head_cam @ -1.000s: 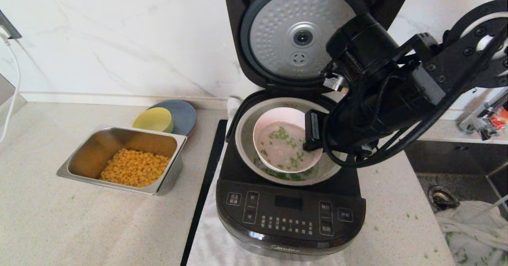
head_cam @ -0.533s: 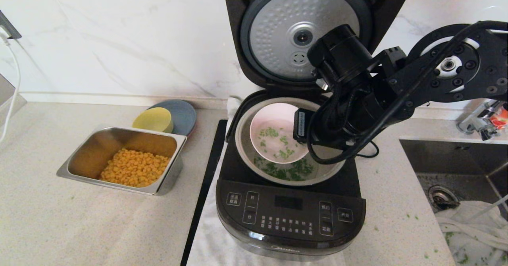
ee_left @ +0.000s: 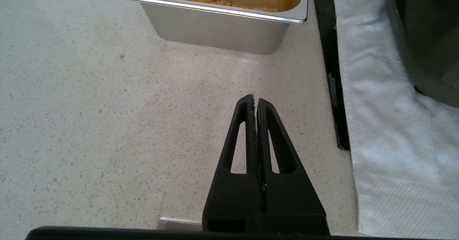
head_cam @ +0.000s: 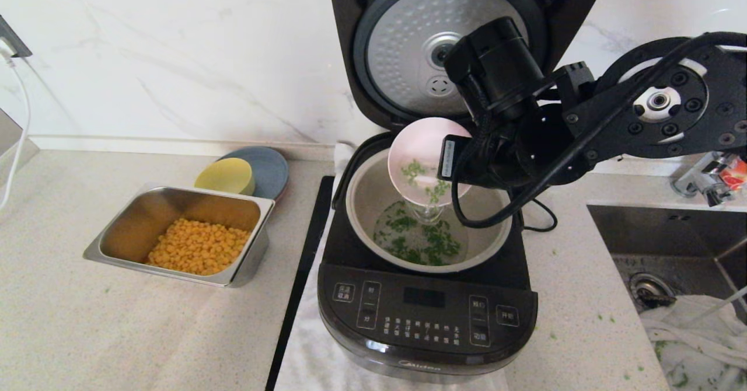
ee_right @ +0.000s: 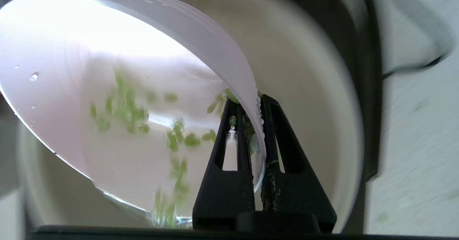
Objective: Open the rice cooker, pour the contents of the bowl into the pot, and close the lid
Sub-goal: Pour the water from the bowl into the rice cooker
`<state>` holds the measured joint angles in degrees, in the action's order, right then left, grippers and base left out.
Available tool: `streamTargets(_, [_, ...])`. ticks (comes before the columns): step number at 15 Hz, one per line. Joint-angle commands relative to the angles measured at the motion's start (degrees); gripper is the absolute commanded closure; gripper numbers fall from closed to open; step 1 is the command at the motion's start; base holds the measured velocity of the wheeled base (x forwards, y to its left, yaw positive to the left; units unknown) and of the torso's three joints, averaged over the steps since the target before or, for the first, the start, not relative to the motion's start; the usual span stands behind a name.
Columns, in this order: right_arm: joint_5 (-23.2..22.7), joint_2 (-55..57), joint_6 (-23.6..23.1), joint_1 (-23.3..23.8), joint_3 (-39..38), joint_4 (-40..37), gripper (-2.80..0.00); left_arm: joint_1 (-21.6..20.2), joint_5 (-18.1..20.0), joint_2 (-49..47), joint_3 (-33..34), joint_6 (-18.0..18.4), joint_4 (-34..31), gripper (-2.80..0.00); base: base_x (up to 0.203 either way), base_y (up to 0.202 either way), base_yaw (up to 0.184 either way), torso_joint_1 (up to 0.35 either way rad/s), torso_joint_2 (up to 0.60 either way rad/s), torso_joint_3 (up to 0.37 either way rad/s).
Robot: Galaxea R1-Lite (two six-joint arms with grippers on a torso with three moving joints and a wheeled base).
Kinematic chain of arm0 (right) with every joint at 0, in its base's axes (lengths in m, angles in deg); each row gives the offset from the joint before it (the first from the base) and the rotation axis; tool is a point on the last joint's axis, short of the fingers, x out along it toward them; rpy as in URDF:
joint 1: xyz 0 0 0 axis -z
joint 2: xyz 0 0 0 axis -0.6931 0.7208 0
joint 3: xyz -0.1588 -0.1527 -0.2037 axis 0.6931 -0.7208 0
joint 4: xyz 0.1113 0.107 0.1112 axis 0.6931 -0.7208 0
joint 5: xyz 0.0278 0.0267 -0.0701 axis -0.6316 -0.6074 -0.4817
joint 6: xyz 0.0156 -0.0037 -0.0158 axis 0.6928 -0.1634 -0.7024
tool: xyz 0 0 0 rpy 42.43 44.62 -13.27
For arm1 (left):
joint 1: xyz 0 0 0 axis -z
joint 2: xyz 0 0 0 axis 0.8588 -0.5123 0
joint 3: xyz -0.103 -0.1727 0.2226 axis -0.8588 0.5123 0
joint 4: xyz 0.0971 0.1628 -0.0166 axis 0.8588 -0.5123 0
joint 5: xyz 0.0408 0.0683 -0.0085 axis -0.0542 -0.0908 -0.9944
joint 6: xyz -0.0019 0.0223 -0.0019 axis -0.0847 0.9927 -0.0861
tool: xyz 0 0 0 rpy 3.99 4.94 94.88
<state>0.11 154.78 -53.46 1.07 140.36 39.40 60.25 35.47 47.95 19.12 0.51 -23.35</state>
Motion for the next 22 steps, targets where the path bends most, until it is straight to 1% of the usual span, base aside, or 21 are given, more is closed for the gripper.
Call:
streamTargets(1, [5.2, -0.3, -3.7, -1.8, -2.7, 4.7, 0.00, 0.0, 0.0, 0.1, 0.0, 0.0, 0.0, 0.00, 0.000, 0.000, 0.000, 0.000, 0.00, 0.000])
streamTargets(4, [10.7, -1.2, -12.3, -3.9, -9.0, 17.4, 0.00, 0.0, 0.0, 0.1, 0.0, 0.0, 0.0, 0.00, 0.000, 0.000, 0.000, 0.000, 0.00, 0.000])
streamTargets(6, [13.6, -1.5, -20.2, -4.7, -15.5, 30.1, 0.00, 0.0, 0.0, 0.1, 0.0, 0.0, 0.0, 0.00, 0.000, 0.000, 0.000, 0.000, 0.00, 0.000])
streamTargets(8, [15.0, -2.0, -29.0, -5.3, -22.0, 45.1, 0.00, 0.0, 0.0, 0.1, 0.0, 0.0, 0.0, 0.00, 0.000, 0.000, 0.000, 0.000, 0.00, 0.000])
streamTargets(10, [15.8, -2.1, -39.0, -5.8, -27.7, 61.2, 0.00, 0.0, 0.0, 0.1, 0.0, 0.0, 0.0, 0.00, 0.000, 0.000, 0.000, 0.000, 0.00, 0.000])
streamTargets(13, [16.0, -1.1, -54.2, -6.0, -34.4, 85.8, 0.00, 0.0, 0.0, 0.1, 0.0, 0.0, 0.0, 0.00, 0.000, 0.000, 0.000, 0.000, 0.00, 0.000])
streamTargets(15, [16.1, 0.3, -62.7, -6.0, -38.2, 99.2, 0.00, 0.0, 0.0, 0.1, 0.0, 0.0, 0.0, 0.00, 0.000, 0.000, 0.000, 0.000, 0.00, 0.000])
streamTargets(16, [16.0, 0.7, -65.2, -6.1, -39.8, 103.6, 0.00, 0.0, 0.0, 0.1, 0.0, 0.0, 0.0, 0.00, 0.000, 0.000, 0.000, 0.000, 0.00, 0.000])
streamTargets(17, [16.0, 0.6, -66.1, -6.4, -40.9, 104.9, 0.00, 0.1, 0.0, 0.1, 0.0, 0.0, 0.0, 0.00, 0.000, 0.000, 0.000, 0.000, 0.00, 0.000])
streamTargets(22, [15.8, -1.0, -66.2, -8.2, -42.0, 105.2, 0.00, 0.0, 0.0, 0.1, 0.0, 0.0, 0.0, 0.00, 0.000, 0.000, 0.000, 0.000, 0.00, 0.000])
